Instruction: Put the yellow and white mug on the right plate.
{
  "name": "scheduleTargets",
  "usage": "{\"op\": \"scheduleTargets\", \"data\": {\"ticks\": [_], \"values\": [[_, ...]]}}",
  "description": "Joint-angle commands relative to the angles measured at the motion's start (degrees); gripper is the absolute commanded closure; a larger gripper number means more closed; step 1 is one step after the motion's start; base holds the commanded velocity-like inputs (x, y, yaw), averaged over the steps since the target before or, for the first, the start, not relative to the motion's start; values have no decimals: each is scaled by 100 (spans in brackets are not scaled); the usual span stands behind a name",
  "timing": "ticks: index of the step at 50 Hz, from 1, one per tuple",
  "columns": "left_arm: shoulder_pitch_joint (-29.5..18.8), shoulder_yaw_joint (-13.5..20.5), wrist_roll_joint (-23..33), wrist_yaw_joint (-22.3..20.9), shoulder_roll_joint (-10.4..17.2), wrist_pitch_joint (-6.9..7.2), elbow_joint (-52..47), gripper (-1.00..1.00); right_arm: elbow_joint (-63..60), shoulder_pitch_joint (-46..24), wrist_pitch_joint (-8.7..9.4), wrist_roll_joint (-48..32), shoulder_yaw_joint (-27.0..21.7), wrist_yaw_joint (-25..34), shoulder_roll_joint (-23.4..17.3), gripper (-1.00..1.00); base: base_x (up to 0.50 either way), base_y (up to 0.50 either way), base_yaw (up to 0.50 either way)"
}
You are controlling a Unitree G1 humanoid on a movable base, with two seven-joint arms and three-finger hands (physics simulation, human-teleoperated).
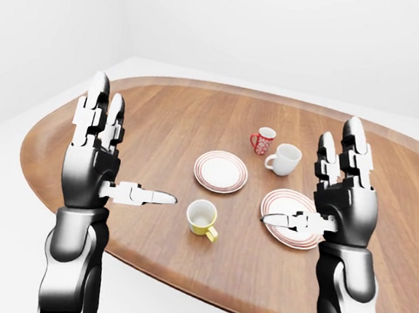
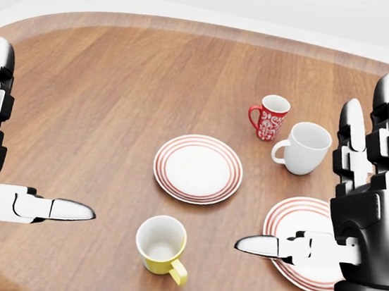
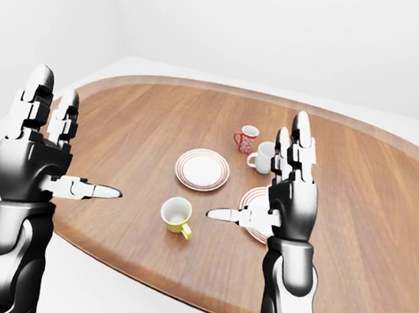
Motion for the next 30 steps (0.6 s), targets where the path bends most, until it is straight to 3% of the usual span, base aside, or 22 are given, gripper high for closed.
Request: {"op": "scheduleTargets", "data": {"ticks": [1, 12, 30], "values": [[7, 1, -2, -2, 0, 0, 4, -100, 75, 8, 0, -31, -3, 15, 4, -100, 49, 12, 0], [18, -6, 6, -4, -4, 0, -20, -100, 213, -30, 0, -269, 67, -142, -13, -100, 48, 12, 0], [-7, 5, -2, 0, 3, 0, 11, -100, 396, -4, 0, -519, 211, -92, 34, -100, 0, 0, 0]]}}
